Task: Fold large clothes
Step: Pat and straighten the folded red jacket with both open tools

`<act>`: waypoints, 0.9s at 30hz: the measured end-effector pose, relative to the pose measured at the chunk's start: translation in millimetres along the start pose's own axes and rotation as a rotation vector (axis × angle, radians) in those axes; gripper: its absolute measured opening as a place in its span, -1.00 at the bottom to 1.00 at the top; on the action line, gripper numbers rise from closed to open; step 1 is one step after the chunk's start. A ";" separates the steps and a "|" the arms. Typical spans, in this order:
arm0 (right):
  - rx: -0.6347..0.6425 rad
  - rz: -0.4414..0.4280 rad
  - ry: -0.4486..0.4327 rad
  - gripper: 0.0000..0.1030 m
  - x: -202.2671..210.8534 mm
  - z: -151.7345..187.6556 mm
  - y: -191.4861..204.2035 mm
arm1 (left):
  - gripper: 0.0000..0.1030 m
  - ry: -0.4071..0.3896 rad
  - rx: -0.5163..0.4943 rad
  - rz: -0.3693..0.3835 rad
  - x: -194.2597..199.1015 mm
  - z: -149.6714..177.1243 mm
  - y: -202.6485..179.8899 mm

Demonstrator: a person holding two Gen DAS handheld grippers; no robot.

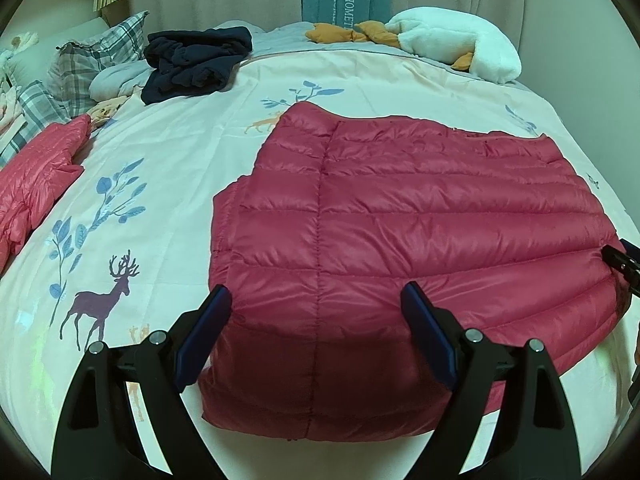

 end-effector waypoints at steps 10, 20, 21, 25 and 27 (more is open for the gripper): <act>-0.005 0.002 -0.002 0.70 1.2 -0.8 -1.1 | 0.71 0.010 0.028 -0.014 0.5 3.2 14.1; -0.034 0.072 -0.042 0.71 21.1 -7.5 -24.2 | 0.71 0.008 0.075 -0.014 13.2 5.3 24.1; -0.024 0.086 -0.046 0.71 23.6 -7.5 -25.0 | 0.71 0.008 0.076 -0.016 15.0 5.5 24.3; 0.029 0.089 -0.070 0.71 34.6 -7.8 -13.3 | 0.71 0.001 0.085 -0.012 23.9 6.7 22.1; 0.057 0.033 -0.098 0.71 44.9 -9.0 8.6 | 0.71 -0.007 0.080 0.003 29.4 6.6 16.1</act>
Point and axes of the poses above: each gripper's, at about its wrist camera, not at the fingertips, and x roughly against the way its jaws point, y to its left, z to its underside, the point moved 10 cm from there along -x, roughly the way its jaws point, and after that the axes turned 3 degrees about -y, right-handed, at the moved point
